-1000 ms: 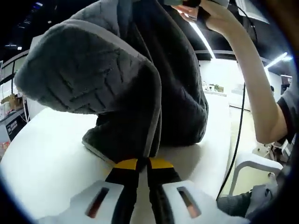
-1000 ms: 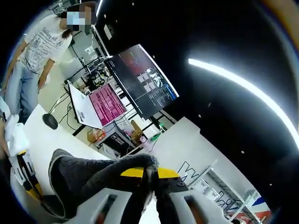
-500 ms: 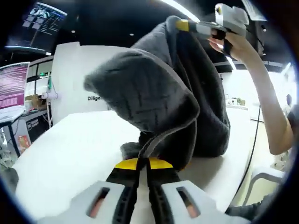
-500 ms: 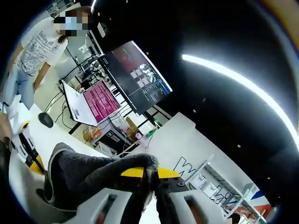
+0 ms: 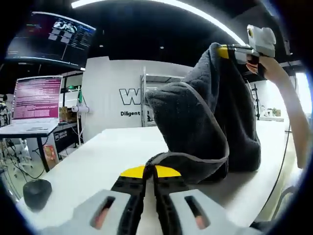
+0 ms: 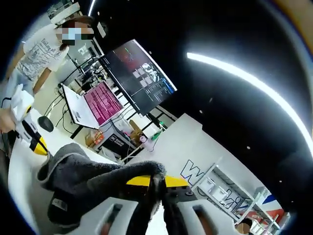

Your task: Fold the towel on the table until its edges align and the towel forms a compact rectangular stack.

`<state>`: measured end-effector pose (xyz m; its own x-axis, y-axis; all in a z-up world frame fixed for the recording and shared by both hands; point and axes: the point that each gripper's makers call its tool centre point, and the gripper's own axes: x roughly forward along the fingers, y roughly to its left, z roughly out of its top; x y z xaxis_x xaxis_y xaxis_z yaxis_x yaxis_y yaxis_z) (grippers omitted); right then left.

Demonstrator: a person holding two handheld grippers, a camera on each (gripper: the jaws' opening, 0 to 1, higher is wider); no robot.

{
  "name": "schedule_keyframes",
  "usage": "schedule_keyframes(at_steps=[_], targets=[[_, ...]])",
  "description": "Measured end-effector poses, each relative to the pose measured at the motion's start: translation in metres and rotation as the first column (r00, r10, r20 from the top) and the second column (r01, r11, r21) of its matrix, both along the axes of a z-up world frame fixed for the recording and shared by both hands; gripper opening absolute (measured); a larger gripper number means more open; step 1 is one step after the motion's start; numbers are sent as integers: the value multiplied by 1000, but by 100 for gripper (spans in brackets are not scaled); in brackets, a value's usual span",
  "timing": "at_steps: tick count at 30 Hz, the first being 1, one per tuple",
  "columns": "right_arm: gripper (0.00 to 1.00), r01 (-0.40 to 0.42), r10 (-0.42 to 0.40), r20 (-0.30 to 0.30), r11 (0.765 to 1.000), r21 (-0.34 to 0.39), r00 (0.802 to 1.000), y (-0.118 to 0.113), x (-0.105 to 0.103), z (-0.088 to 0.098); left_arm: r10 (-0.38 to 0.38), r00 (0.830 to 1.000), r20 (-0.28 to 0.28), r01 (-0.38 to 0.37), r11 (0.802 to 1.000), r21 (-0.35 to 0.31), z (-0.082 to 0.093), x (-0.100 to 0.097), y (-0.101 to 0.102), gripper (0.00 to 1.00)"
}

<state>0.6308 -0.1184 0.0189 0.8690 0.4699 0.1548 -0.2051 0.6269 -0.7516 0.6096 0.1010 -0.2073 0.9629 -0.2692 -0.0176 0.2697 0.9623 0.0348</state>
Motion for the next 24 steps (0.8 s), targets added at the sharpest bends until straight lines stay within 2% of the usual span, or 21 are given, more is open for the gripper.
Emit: schedule_keyframes(at_steps=[8, 17, 24], targets=[[7, 14, -14, -14, 1000, 2, 1000, -6, 1, -7, 103, 994, 48, -104, 995, 10, 13, -2, 28, 7], [7, 30, -30, -21, 1000, 7, 999, -10, 3, -9, 213, 971, 105, -214, 977, 2, 31, -12, 59, 7], [7, 43, -43, -33, 999, 4, 999, -15, 3, -16, 255, 959, 124, -257, 966, 0, 40, -21, 75, 7]])
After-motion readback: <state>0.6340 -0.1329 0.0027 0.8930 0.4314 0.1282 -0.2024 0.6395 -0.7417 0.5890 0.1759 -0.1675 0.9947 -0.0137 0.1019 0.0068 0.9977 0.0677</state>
